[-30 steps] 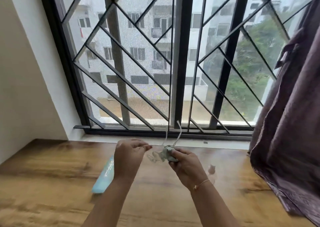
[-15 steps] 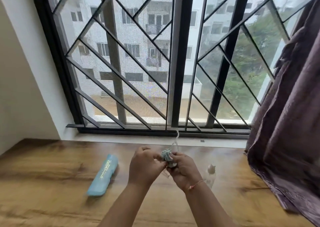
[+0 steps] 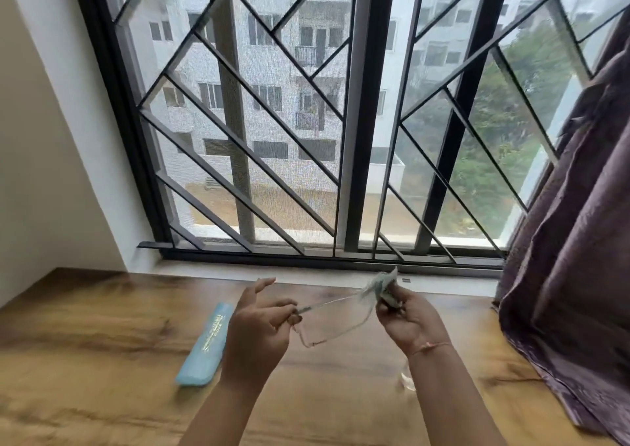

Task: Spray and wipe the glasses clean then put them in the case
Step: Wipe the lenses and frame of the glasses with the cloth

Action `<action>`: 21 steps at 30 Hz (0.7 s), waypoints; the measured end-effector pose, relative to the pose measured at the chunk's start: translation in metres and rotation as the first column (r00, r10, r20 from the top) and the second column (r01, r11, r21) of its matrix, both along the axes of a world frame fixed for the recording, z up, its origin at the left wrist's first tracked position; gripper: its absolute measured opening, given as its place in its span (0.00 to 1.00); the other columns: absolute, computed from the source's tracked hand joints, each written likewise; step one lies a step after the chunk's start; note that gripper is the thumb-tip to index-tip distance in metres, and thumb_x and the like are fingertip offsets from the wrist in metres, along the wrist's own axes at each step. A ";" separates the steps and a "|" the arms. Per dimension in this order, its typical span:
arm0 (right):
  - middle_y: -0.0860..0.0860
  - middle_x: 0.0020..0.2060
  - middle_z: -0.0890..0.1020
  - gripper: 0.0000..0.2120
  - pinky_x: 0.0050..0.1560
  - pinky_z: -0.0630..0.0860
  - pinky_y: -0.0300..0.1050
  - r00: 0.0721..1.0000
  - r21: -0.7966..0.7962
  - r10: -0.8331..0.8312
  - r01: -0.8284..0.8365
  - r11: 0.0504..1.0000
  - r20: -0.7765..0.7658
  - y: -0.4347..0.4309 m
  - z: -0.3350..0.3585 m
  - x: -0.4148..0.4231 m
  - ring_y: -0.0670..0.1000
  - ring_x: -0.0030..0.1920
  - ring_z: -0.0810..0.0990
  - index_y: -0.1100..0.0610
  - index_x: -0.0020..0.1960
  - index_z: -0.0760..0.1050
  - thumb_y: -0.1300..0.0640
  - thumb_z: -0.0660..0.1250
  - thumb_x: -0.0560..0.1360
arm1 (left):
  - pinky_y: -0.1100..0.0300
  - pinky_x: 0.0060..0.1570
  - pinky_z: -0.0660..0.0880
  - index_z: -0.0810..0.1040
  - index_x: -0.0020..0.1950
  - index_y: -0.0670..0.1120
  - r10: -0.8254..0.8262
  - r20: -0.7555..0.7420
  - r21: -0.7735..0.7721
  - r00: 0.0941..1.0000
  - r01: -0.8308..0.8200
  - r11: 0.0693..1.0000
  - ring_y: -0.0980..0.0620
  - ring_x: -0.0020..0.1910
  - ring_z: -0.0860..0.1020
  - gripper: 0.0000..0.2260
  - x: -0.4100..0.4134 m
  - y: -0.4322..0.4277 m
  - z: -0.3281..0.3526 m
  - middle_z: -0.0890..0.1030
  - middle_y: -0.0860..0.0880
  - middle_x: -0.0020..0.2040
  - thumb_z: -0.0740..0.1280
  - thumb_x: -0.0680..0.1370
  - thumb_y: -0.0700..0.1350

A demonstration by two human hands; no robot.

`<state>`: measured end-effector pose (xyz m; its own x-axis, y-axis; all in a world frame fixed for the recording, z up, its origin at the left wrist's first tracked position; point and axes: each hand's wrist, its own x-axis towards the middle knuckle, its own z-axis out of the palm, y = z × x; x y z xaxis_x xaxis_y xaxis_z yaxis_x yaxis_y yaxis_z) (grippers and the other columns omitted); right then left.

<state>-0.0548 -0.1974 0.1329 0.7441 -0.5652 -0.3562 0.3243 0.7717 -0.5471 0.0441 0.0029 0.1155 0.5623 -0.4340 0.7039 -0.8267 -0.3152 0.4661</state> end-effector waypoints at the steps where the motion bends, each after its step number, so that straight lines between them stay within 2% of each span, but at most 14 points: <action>1: 0.48 0.24 0.78 0.06 0.19 0.62 0.31 0.997 -0.068 -0.069 0.068 0.995 -0.024 -0.003 0.002 -0.002 0.42 0.19 0.65 0.57 0.37 0.74 0.64 0.63 0.72 | 0.66 0.52 0.70 0.84 0.34 0.47 0.022 -0.006 -0.017 1.000 -0.022 1.000 0.51 0.55 0.74 0.05 0.002 0.003 0.000 0.83 0.56 0.37 0.68 0.66 0.44; 4: 0.47 0.24 0.80 0.07 0.23 0.67 0.32 0.945 -0.366 -0.324 0.286 0.885 -0.045 0.003 0.011 -0.007 0.44 0.26 0.72 0.59 0.37 0.77 0.68 0.66 0.71 | 0.66 0.50 0.70 0.84 0.32 0.46 0.073 -0.020 -0.020 0.997 -0.073 0.997 0.46 0.53 0.77 0.03 0.005 0.006 0.001 0.82 0.57 0.35 0.70 0.63 0.40; 6: 0.48 0.25 0.81 0.06 0.26 0.69 0.34 0.949 -0.604 -0.315 0.245 0.758 -0.011 0.021 0.016 -0.005 0.45 0.28 0.73 0.60 0.39 0.80 0.69 0.69 0.70 | 0.65 0.50 0.70 0.83 0.32 0.46 0.076 -0.008 -0.015 0.997 -0.076 0.997 0.48 0.54 0.76 0.04 0.004 0.004 0.002 0.82 0.57 0.35 0.69 0.64 0.41; 7: 0.49 0.27 0.82 0.06 0.28 0.71 0.36 0.961 -0.732 -0.276 0.185 0.656 -0.004 0.033 0.018 -0.003 0.47 0.29 0.75 0.60 0.40 0.82 0.69 0.70 0.69 | 0.64 0.50 0.70 0.83 0.32 0.46 0.071 0.001 -0.007 0.997 -0.071 0.997 0.50 0.55 0.75 0.04 0.004 0.003 0.003 0.82 0.56 0.35 0.68 0.65 0.42; 8: 0.50 0.29 0.83 0.06 0.30 0.74 0.37 0.970 -0.853 -0.244 0.124 0.507 -0.005 0.045 0.019 0.000 0.47 0.31 0.77 0.58 0.40 0.83 0.68 0.71 0.68 | 0.64 0.51 0.70 0.83 0.32 0.46 0.064 0.013 0.006 0.998 -0.064 0.998 0.51 0.55 0.73 0.05 0.003 0.001 0.003 0.83 0.55 0.35 0.68 0.65 0.42; 10: 0.49 0.34 0.84 0.08 0.38 0.77 0.37 0.970 -0.996 -0.245 0.035 0.082 0.014 0.064 0.015 0.008 0.46 0.36 0.80 0.56 0.42 0.84 0.67 0.72 0.66 | 0.65 0.54 0.69 0.83 0.33 0.46 0.052 0.049 0.043 0.997 -0.054 0.998 0.50 0.56 0.72 0.05 0.001 -0.002 0.004 0.83 0.54 0.36 0.68 0.65 0.40; 11: 0.49 0.35 0.84 0.09 0.39 0.75 0.36 0.968 -0.991 -0.246 0.009 -0.133 0.042 0.071 0.012 0.011 0.46 0.37 0.80 0.56 0.41 0.83 0.67 0.71 0.65 | 0.67 0.57 0.67 0.83 0.33 0.46 0.044 0.066 0.061 0.997 -0.048 0.997 0.50 0.57 0.72 0.06 -0.001 -0.003 0.006 0.83 0.54 0.37 0.66 0.66 0.40; 12: 0.49 0.35 0.84 0.09 0.39 0.74 0.36 0.972 -0.955 -0.230 -0.018 -0.297 0.054 0.077 0.009 0.015 0.47 0.37 0.78 0.56 0.40 0.83 0.67 0.70 0.64 | 0.69 0.59 0.65 0.83 0.33 0.46 0.036 0.078 0.069 0.996 -0.041 0.997 0.49 0.57 0.72 0.08 -0.003 -0.004 0.007 0.83 0.54 0.36 0.64 0.68 0.41; 13: 0.49 0.34 0.83 0.08 0.38 0.72 0.38 0.975 -0.914 -0.217 -0.045 -0.404 0.047 0.081 0.007 0.016 0.49 0.36 0.76 0.55 0.37 0.81 0.66 0.69 0.64 | 0.71 0.61 0.63 0.83 0.33 0.45 0.031 0.087 0.065 0.996 -0.037 0.997 0.49 0.57 0.73 0.10 -0.005 -0.004 0.009 0.83 0.54 0.35 0.63 0.69 0.41; 14: 0.49 0.33 0.82 0.06 0.36 0.72 0.40 0.975 -0.879 -0.218 -0.070 -0.471 0.039 0.083 0.006 0.017 0.50 0.35 0.74 0.55 0.35 0.79 0.66 0.68 0.65 | 0.72 0.61 0.62 0.83 0.33 0.45 0.027 0.096 0.052 0.995 -0.032 0.998 0.49 0.57 0.73 0.11 -0.006 -0.003 0.012 0.83 0.54 0.35 0.62 0.70 0.41; 16: 0.49 0.32 0.81 0.06 0.34 0.71 0.41 0.969 -0.849 -0.246 -0.105 -0.518 0.030 0.080 0.005 0.014 0.50 0.35 0.72 0.56 0.34 0.78 0.65 0.68 0.66 | 0.70 0.60 0.64 0.83 0.34 0.44 0.014 0.125 0.018 0.992 -0.016 1.000 0.50 0.57 0.73 0.11 -0.009 0.000 0.015 0.83 0.54 0.37 0.62 0.70 0.40; 18: 0.49 0.32 0.81 0.05 0.35 0.69 0.37 0.966 -0.845 -0.256 -0.112 -0.523 0.030 0.071 0.006 0.009 0.49 0.34 0.73 0.56 0.36 0.80 0.65 0.70 0.65 | 0.68 0.58 0.67 0.84 0.36 0.44 0.011 0.145 -0.019 0.989 -0.009 1.000 0.51 0.56 0.73 0.09 -0.009 0.004 0.017 0.83 0.54 0.39 0.64 0.69 0.38; 21: 0.49 0.32 0.82 0.08 0.38 0.68 0.31 0.969 -0.871 -0.248 -0.103 -0.480 0.022 0.053 0.010 0.001 0.47 0.36 0.73 0.56 0.38 0.82 0.67 0.72 0.62 | 0.72 0.57 0.66 0.84 0.35 0.43 0.034 0.129 -0.073 0.991 -0.025 0.997 0.53 0.54 0.73 0.08 -0.003 0.013 0.018 0.83 0.53 0.38 0.68 0.66 0.32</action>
